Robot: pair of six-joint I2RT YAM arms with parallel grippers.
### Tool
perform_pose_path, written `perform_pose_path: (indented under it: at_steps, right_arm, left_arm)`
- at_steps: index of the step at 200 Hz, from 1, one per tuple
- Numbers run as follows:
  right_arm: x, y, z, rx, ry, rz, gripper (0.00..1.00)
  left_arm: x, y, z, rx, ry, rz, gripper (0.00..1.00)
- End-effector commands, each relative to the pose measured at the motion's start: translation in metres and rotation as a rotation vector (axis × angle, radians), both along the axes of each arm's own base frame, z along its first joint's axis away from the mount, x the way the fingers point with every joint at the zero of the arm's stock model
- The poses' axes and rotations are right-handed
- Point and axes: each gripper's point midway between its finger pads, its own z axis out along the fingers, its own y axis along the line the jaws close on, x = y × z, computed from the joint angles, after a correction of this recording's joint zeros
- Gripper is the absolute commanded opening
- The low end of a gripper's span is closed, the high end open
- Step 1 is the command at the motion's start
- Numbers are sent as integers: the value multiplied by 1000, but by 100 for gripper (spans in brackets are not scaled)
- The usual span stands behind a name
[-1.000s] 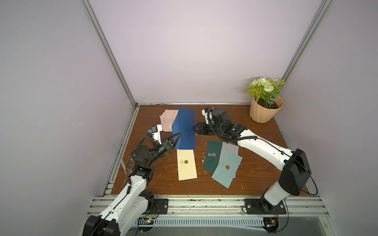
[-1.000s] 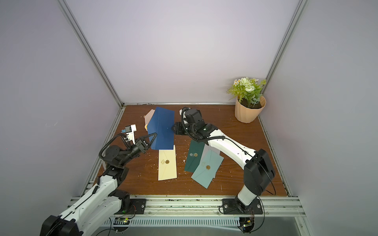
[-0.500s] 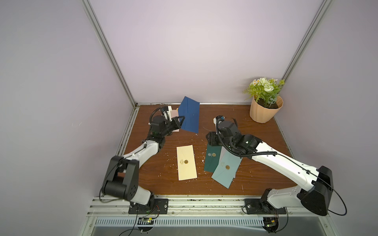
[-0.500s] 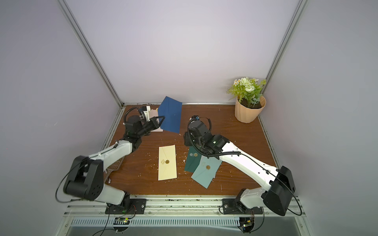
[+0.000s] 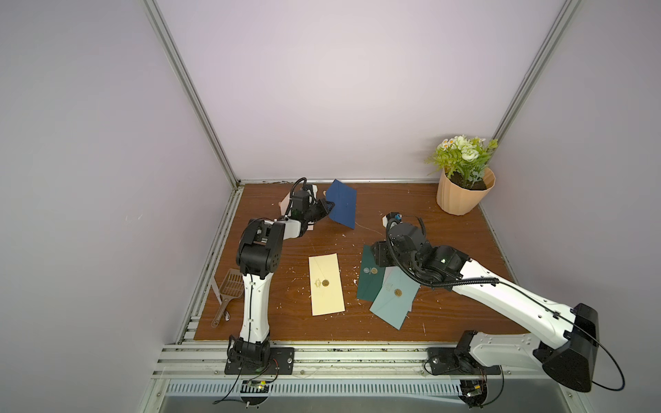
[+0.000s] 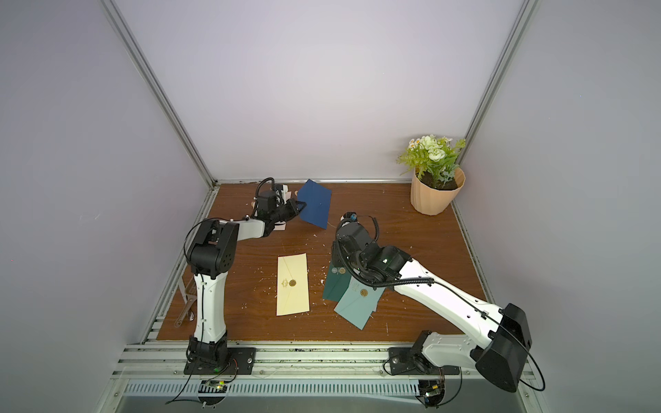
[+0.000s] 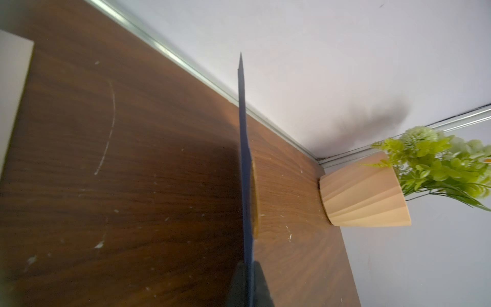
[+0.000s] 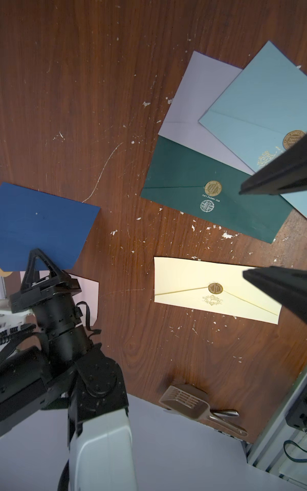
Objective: Open the envelope
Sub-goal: Place the envelope at the center of the board.
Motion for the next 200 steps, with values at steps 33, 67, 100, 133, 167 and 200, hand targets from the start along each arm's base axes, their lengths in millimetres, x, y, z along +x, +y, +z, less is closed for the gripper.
perform_pose_path:
  at_steps: [33,67,100,133,167,200]
  right_arm:
    - [1,-1,6,10,-20,-8,49]
    - [2,1,5,9,-19,-1,49]
    - [2,5,6,24,-13,9,49]
    - [1,6,6,37,-8,12,49]
    - [1,10,5,48,0,22,49]
    - [1,13,5,59,5,29,50]
  left_arm:
    - [11,11,-16,37,55,33,0]
    - [3,16,-29,58,91,44,0]
    - [-4,17,-35,46,113,48,1]
    - [-12,21,-40,44,131,67,7]
    - [-20,22,-43,35,142,75,17]
    - [-27,20,-43,-5,140,72,34]
